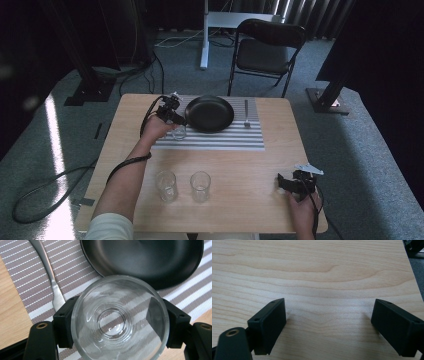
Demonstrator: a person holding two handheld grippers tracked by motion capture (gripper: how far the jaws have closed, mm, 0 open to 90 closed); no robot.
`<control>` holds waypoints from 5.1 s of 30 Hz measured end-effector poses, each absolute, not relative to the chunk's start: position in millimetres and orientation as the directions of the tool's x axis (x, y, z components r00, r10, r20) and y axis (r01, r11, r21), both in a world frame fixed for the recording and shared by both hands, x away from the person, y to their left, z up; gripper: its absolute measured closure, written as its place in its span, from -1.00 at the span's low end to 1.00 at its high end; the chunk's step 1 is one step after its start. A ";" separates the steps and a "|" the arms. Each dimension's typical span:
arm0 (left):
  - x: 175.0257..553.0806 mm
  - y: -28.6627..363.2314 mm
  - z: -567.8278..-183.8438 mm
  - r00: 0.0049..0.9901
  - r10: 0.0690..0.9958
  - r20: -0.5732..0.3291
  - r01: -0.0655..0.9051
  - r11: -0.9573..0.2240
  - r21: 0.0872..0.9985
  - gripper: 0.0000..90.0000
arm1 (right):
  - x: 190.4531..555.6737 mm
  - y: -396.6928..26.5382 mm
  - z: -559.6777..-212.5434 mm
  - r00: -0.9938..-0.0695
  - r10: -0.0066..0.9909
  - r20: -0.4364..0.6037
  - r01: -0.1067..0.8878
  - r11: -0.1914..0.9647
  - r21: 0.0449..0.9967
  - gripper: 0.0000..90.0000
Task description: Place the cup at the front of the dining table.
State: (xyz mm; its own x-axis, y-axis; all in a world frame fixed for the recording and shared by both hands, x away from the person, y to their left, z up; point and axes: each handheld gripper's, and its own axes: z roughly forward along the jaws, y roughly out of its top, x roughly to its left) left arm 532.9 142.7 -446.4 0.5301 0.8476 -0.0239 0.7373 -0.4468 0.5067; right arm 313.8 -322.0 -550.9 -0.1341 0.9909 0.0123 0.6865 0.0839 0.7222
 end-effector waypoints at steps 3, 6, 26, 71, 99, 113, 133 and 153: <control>532.5 143.6 -448.0 0.532 0.846 -0.025 0.726 -0.441 0.528 -0.36 | 313.8 -322.0 -550.9 -0.134 0.991 0.012 0.687 0.084 0.722 -0.73; 531.6 145.2 -449.4 0.541 0.841 -0.030 0.715 -0.440 0.543 -0.37 | 313.8 -321.9 -550.9 -0.134 0.991 0.012 0.687 0.084 0.722 -0.73; 509.8 156.6 -450.4 0.526 0.850 -0.016 0.712 -0.430 0.555 -0.59 | 313.8 -321.9 -550.9 -0.134 0.991 0.012 0.687 0.084 0.722 -0.73; 441.5 200.8 -470.4 0.400 0.917 -0.006 0.753 -0.325 0.572 -0.96 | 313.8 -321.9 -550.9 -0.134 0.991 0.012 0.686 0.084 0.722 -0.73; 395.5 232.8 -491.5 0.332 0.943 -0.025 0.780 -0.260 0.568 -0.96 | 313.9 -321.9 -550.9 -0.134 0.991 0.012 0.686 0.084 0.723 -0.73; 374.6 241.5 -494.2 0.319 0.947 -0.023 0.777 -0.248 0.579 -0.96 | 313.9 -321.9 -550.9 -0.134 0.991 0.012 0.686 0.084 0.722 -0.73; 337.0 265.4 -505.8 0.278 0.960 -0.020 0.785 -0.215 0.581 -0.96 | 313.9 -321.9 -550.9 -0.134 0.991 0.012 0.686 0.084 0.722 -0.73; 294.4 297.1 -525.3 0.220 0.975 0.013 0.761 -0.180 0.624 -0.96 | 313.9 -321.7 -550.8 -0.133 0.991 0.014 0.686 0.082 0.723 -0.73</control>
